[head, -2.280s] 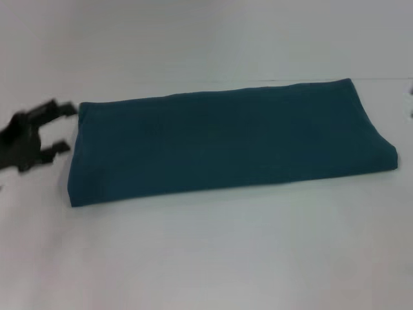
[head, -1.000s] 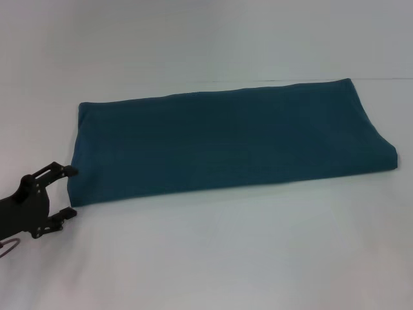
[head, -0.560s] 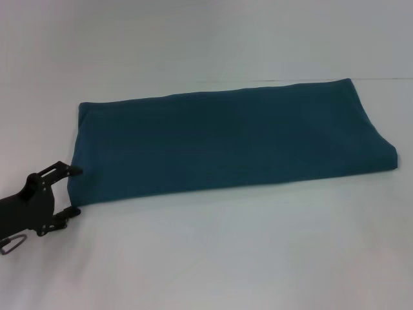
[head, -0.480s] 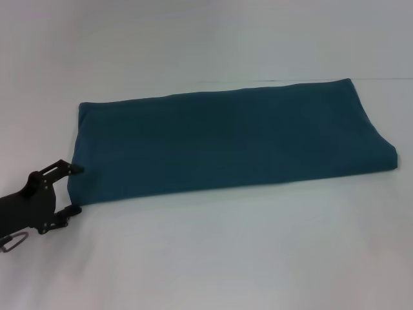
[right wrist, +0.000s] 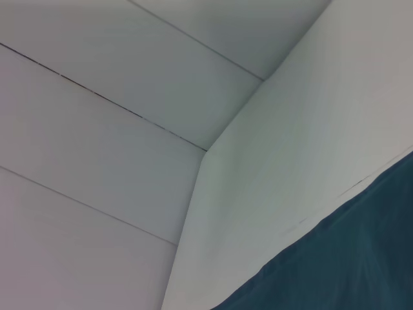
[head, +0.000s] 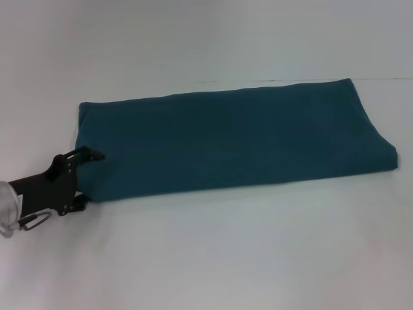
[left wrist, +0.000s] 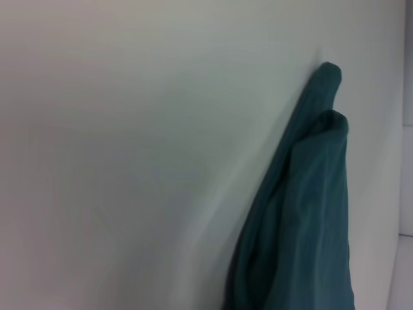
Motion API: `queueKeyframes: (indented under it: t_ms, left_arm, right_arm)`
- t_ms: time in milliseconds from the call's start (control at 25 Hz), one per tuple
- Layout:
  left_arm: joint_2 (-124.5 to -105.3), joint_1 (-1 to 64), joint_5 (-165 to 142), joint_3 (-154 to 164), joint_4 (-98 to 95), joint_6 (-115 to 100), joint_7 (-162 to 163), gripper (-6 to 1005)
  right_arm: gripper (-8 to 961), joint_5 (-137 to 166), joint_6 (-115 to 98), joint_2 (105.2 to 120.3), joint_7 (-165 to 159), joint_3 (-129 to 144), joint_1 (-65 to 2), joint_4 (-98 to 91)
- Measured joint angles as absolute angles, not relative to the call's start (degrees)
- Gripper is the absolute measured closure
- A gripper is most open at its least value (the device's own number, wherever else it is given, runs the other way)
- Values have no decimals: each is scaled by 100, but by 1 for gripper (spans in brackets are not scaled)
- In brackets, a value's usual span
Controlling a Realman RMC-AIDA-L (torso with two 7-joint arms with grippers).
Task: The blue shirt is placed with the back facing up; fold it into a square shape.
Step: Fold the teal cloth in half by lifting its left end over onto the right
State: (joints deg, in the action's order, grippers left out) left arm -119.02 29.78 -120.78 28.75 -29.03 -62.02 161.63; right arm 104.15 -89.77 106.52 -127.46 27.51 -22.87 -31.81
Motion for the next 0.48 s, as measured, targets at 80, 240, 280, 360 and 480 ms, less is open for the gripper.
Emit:
queueKeyframes:
  t_ms: [80, 240, 280, 360, 480]
  left_arm:
    - [-11890, 3070, -12112, 2901, -2869, -6122, 16149, 81]
    - [-11878, 3235, -12125, 2996, -2858, -5955, 16123, 81]
    - [-11875, 3270, -12125, 3017, -2853, -5904, 16110, 81]
    - [-11868, 3313, -12125, 3025, -2831, -5859, 16083, 82]
    - [-11846, 3345, -12125, 3057, -2825, -5906, 16036, 89]
  right_arm:
    - [159, 10415, -8965, 10652, -12731, 2750, -2296, -3181]
    - [159, 10414, -8915, 10652, -12728, 2750, -2309, -3167]
    - [159, 10409, -8909, 10652, -12727, 2750, -2312, -3153]
    - [159, 10391, -8896, 10652, -12727, 2750, -2317, -3126]
    - [159, 10381, -8885, 10652, -12726, 2744, -2327, -3110]
